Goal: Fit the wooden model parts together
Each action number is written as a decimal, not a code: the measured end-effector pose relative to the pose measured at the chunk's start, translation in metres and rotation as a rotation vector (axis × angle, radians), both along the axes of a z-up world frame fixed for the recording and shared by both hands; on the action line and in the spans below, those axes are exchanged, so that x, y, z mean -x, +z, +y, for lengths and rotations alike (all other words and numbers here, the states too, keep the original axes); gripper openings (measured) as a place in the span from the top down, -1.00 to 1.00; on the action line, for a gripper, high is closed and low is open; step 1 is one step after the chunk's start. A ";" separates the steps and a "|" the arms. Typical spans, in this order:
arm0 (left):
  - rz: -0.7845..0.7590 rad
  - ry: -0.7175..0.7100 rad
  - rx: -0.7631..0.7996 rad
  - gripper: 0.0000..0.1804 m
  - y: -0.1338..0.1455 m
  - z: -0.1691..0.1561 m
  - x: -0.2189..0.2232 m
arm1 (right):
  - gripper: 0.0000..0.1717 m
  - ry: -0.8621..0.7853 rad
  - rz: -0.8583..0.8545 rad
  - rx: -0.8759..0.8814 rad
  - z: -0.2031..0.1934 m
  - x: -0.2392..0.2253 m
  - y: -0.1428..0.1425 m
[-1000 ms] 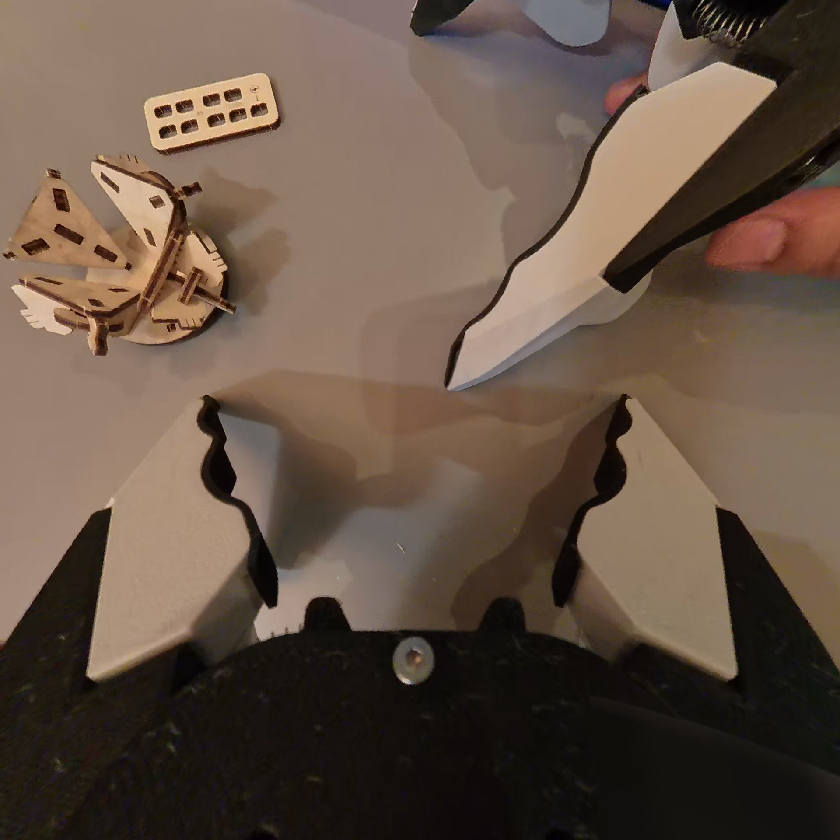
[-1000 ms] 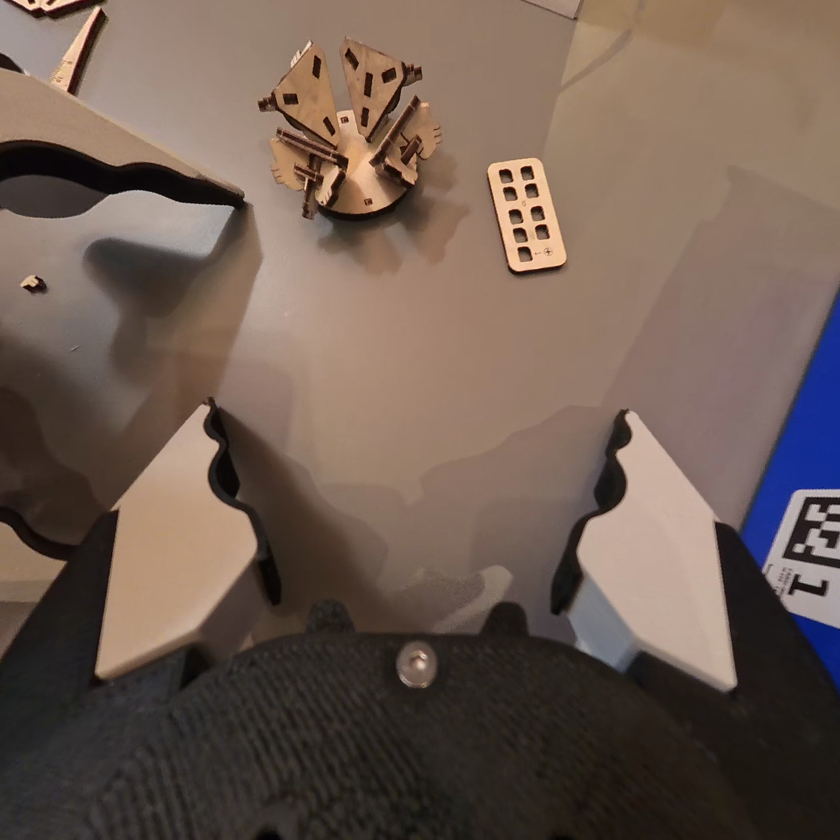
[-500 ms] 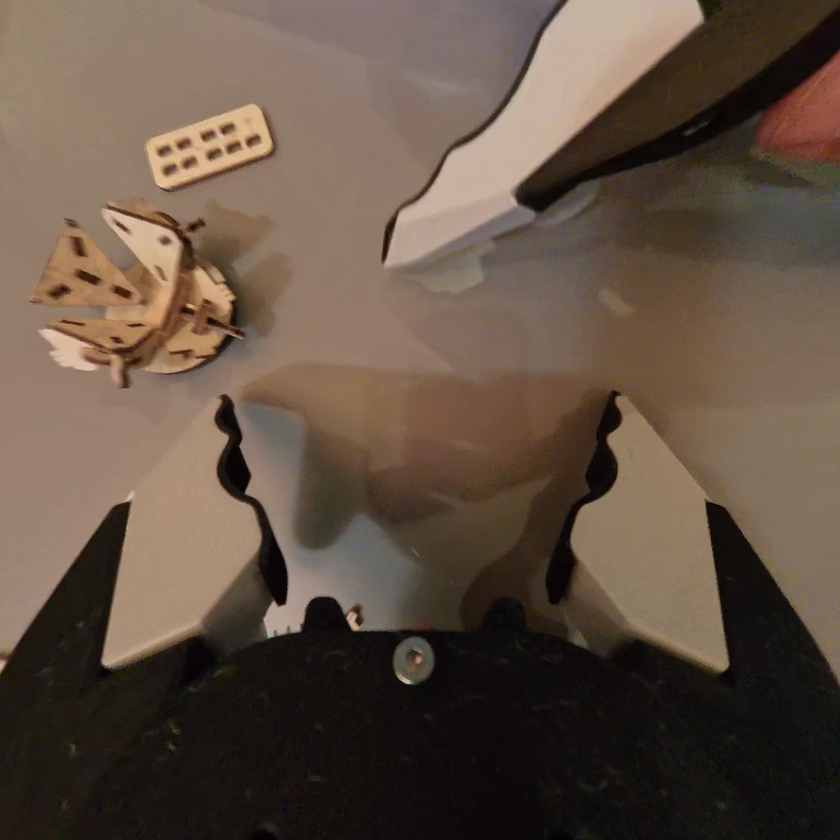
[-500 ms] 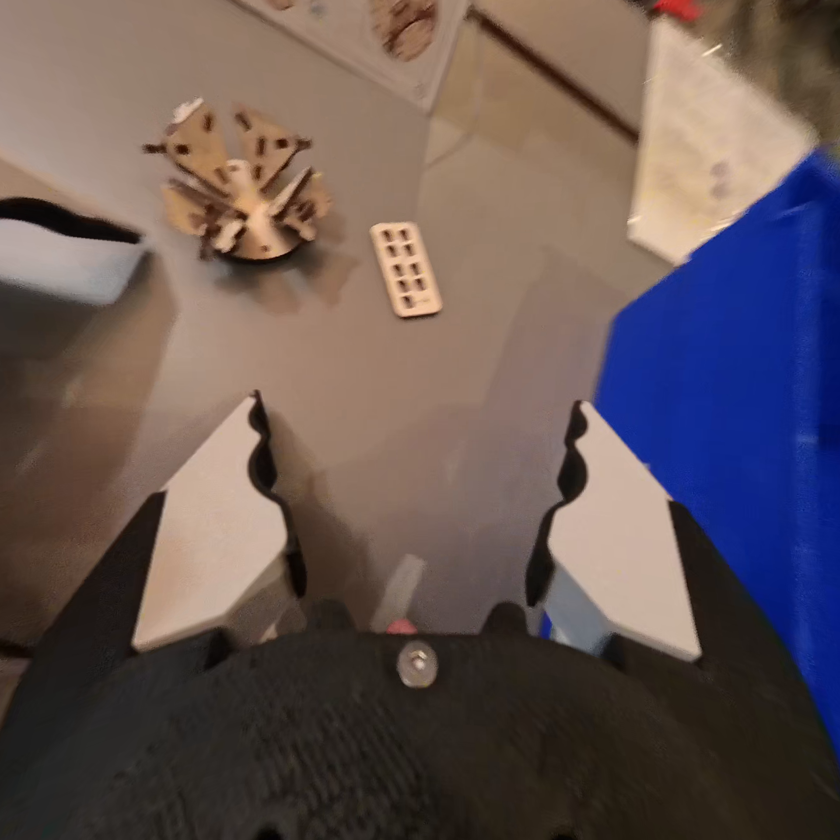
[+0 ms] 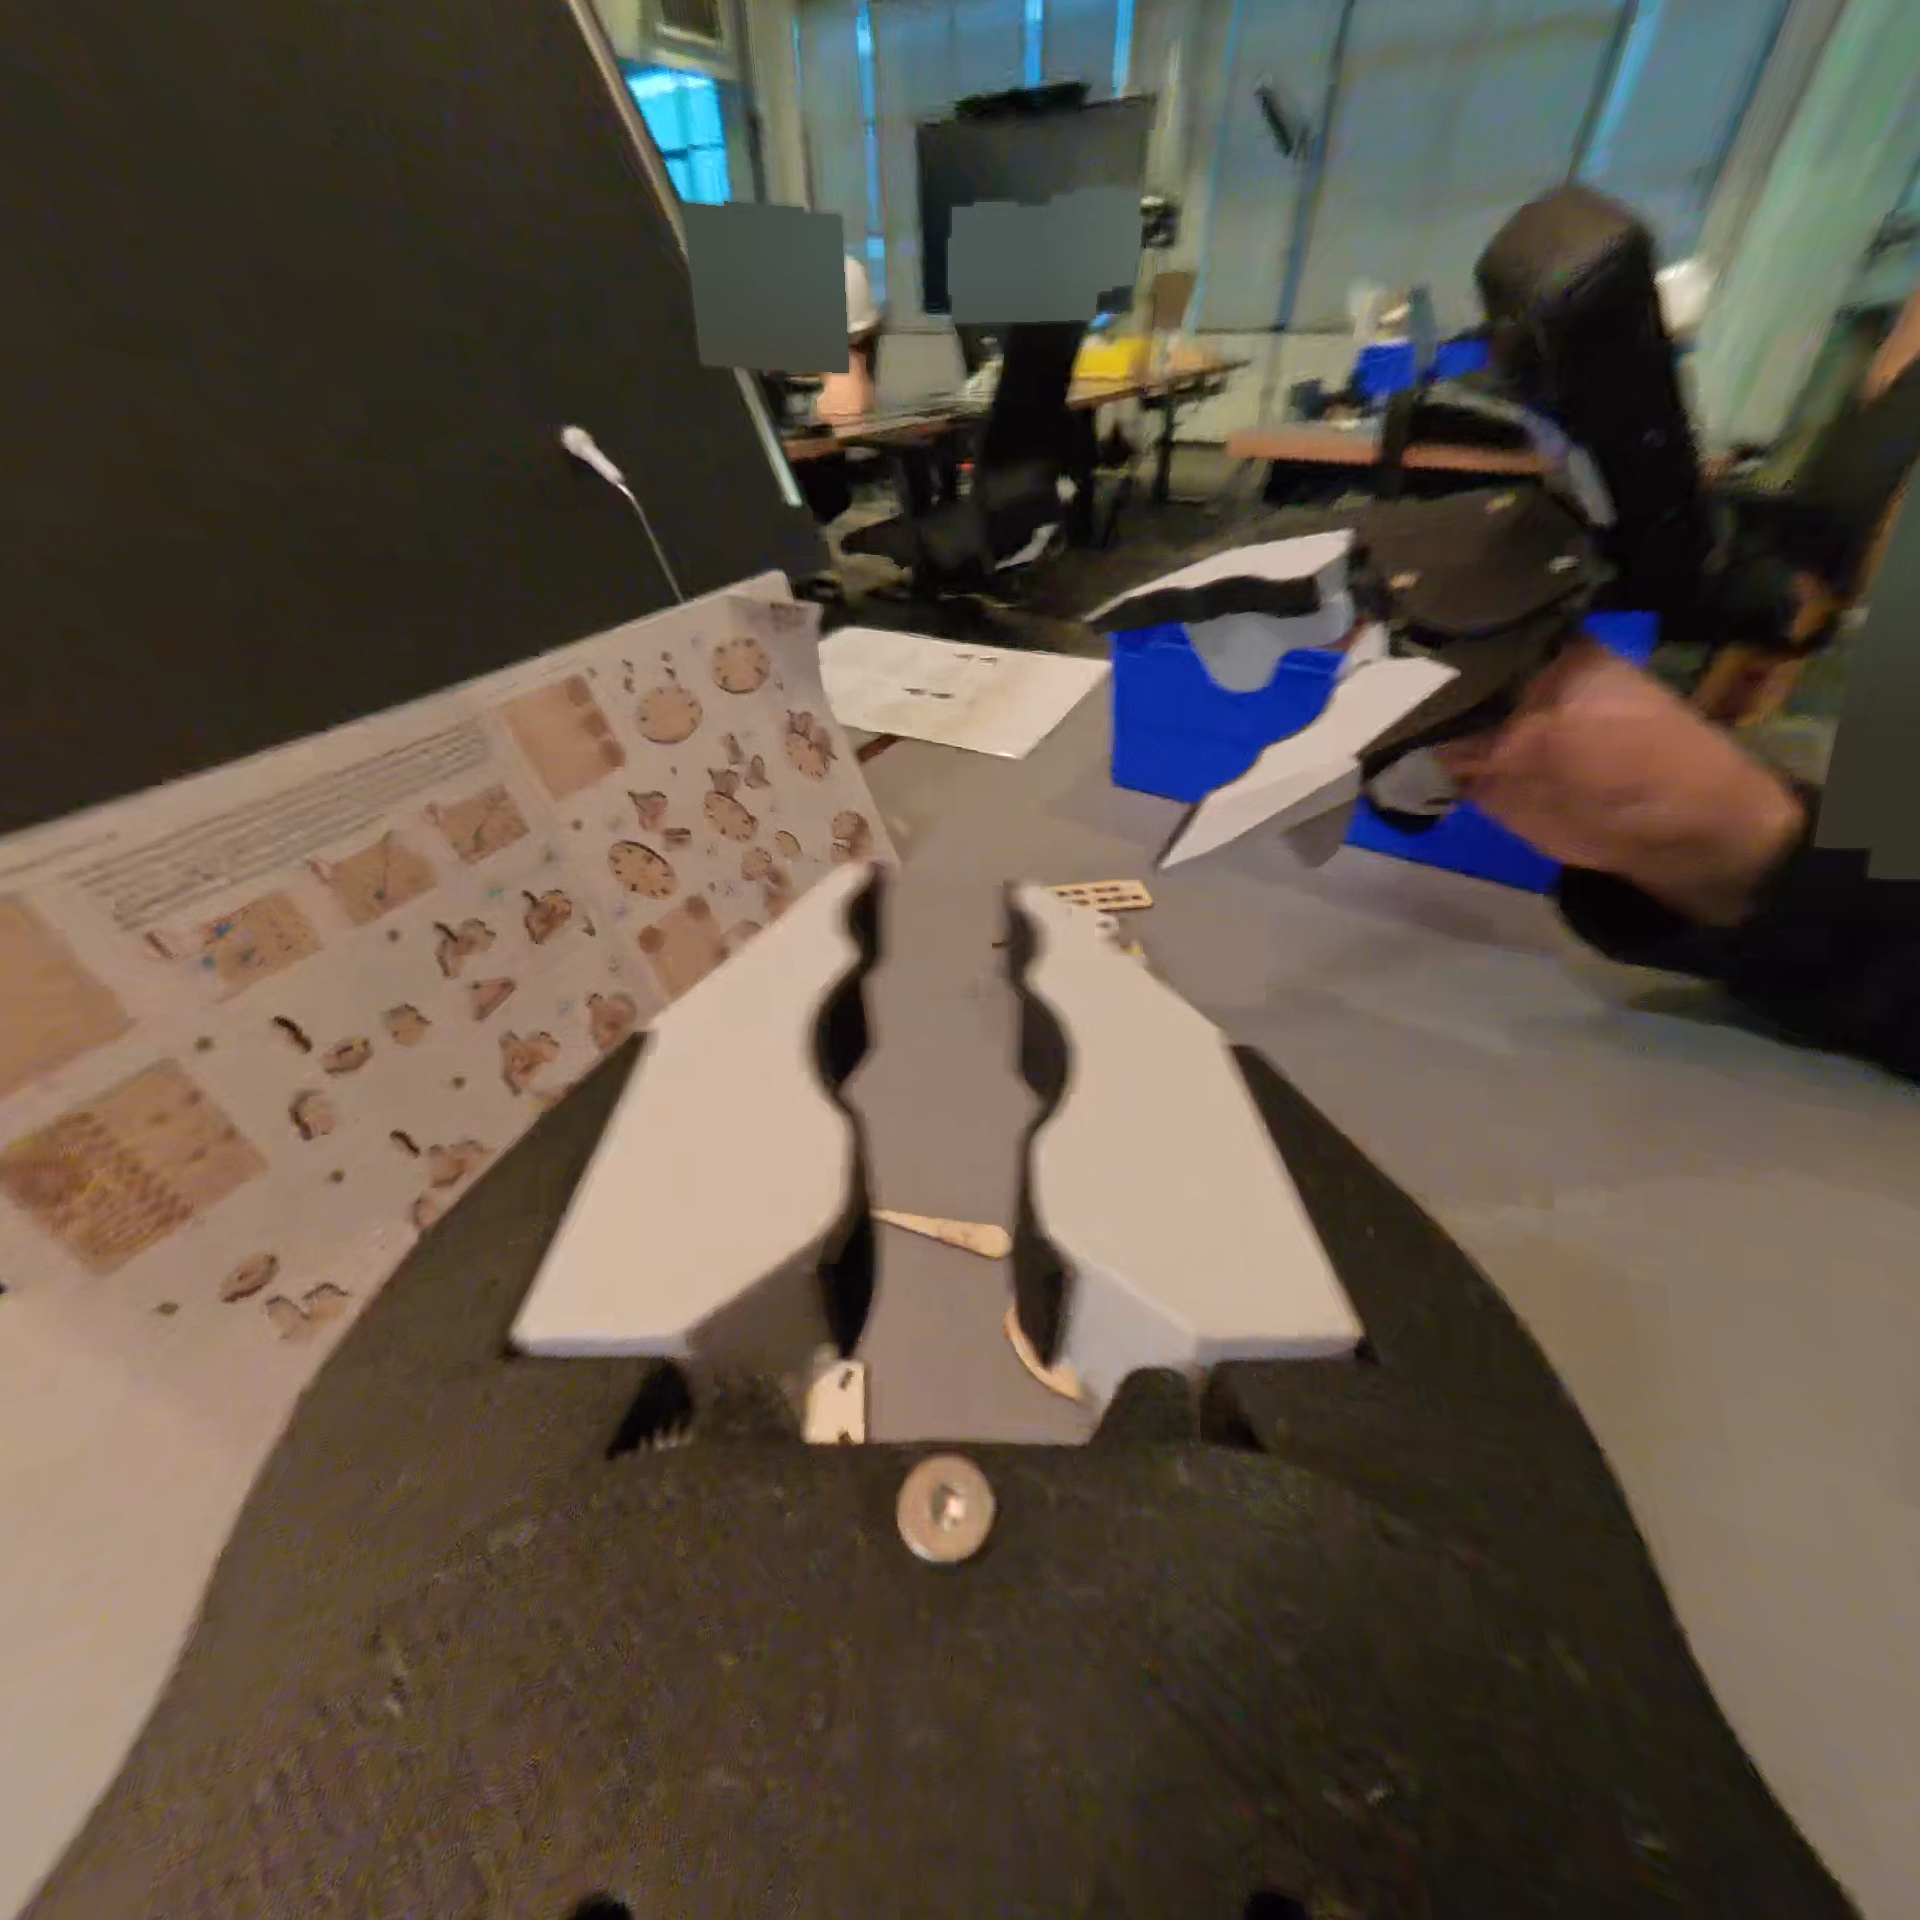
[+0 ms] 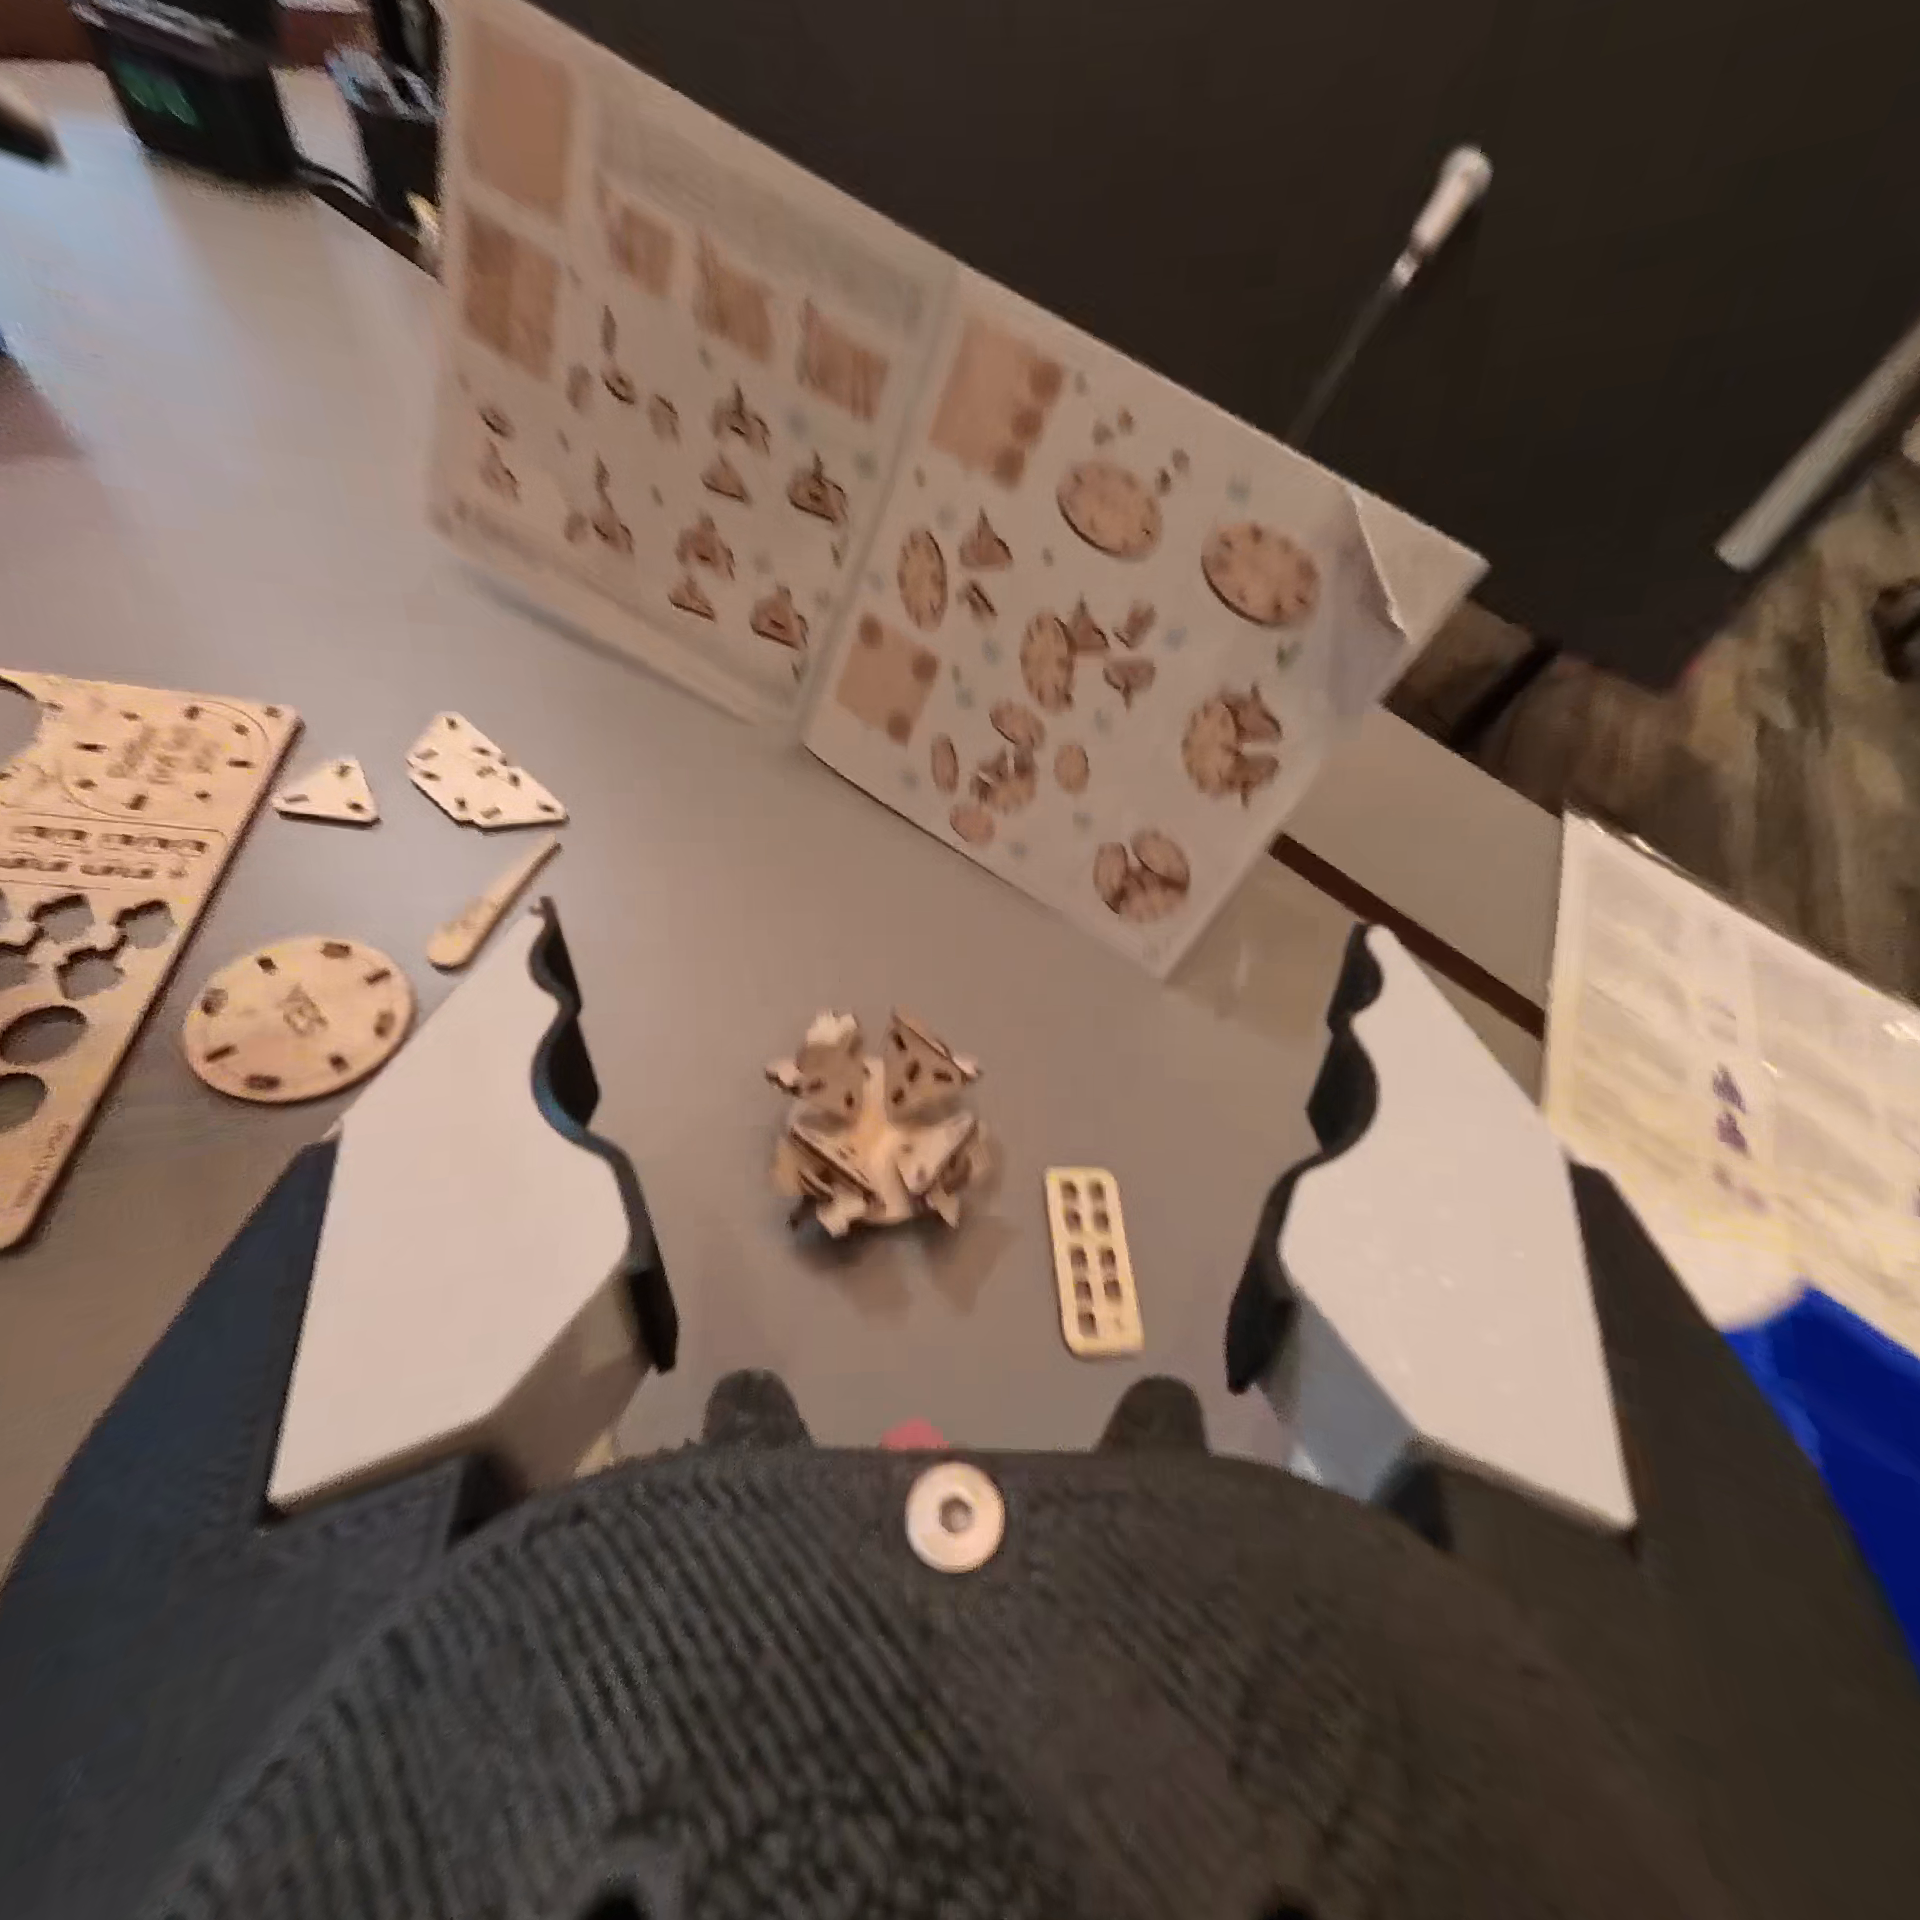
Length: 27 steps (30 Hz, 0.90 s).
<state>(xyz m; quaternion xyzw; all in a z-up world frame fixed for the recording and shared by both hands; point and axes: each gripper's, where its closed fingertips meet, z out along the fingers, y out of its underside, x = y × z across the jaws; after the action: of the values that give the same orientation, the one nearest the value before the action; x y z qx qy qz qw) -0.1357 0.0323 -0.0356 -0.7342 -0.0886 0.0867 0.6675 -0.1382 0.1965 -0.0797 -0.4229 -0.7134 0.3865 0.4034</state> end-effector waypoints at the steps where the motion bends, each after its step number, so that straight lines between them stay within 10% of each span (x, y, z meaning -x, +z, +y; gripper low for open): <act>1: -0.033 -0.053 -0.001 1.00 -0.005 -0.007 -0.003 | -0.63 0.051 0.008 0.023 -0.011 0.002 -0.002; 5: -0.117 0.027 -0.068 1.00 -0.026 -0.021 0.008 | 0.02 0.137 -0.047 0.146 -0.020 -0.003 -0.024; 10: -0.043 0.097 0.058 1.00 -0.049 -0.024 0.016 | -0.13 -0.024 -0.055 0.236 0.045 -0.011 -0.030; 14: -0.016 0.120 0.129 1.00 -0.063 -0.030 0.019 | 0.24 0.048 0.010 0.254 0.049 -0.018 -0.017; 27: -0.022 0.135 0.116 0.68 -0.062 -0.034 0.020 | 0.49 0.027 -0.019 0.250 0.050 -0.016 -0.035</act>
<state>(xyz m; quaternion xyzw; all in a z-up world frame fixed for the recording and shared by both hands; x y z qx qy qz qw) -0.1558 -0.0012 -0.0977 -0.7651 -0.1397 0.1285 0.6154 -0.1225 0.2464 -0.1150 -0.4639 -0.6691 0.4738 0.3356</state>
